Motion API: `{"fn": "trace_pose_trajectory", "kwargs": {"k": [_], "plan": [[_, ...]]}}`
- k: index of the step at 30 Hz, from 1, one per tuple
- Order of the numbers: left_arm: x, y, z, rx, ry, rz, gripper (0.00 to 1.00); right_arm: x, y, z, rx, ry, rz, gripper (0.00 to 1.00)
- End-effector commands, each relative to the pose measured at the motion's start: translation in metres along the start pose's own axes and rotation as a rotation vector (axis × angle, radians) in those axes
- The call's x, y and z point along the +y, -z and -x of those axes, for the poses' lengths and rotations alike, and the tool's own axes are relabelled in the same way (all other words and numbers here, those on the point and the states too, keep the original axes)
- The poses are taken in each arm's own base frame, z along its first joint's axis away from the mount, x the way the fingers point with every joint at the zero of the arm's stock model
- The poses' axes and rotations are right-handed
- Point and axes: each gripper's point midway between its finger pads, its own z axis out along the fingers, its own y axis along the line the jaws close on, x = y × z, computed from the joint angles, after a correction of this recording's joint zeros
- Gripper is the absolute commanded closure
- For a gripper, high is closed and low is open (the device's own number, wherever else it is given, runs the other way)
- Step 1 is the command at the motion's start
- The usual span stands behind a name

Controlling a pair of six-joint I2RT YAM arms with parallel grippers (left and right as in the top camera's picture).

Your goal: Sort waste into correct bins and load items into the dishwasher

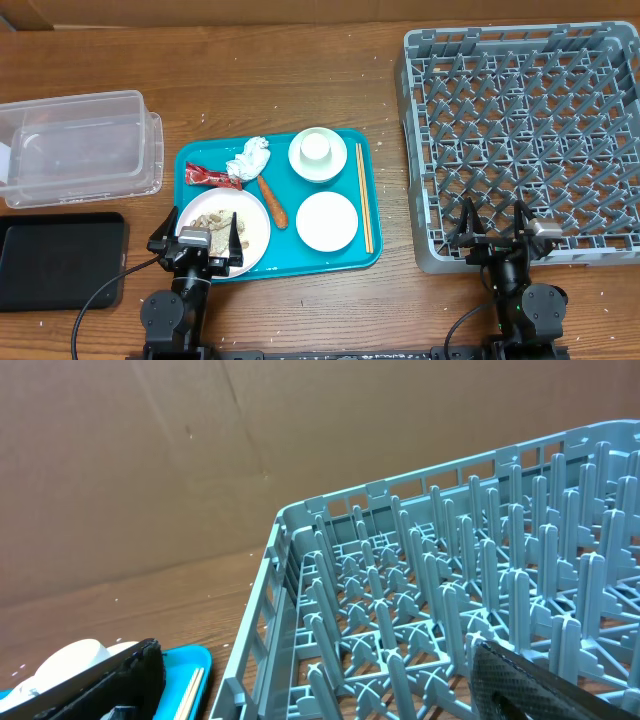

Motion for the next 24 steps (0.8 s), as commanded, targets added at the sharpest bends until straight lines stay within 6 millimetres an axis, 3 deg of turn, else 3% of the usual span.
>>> {"fn": "trace_pose_trajectory", "kwargs": {"k": [1,24], "plan": [[0.0028,0.0003,-0.0011,0.0,-0.019,0.015,0.0,-0.0025,0.0001,-0.0011,-0.007,0.004,-0.01,0.0],[0.0028,0.0003,-0.0011,0.0,-0.019,0.015,0.0,-0.0036,0.0001,-0.0006,-0.009,0.004,-0.016,0.0]]}}
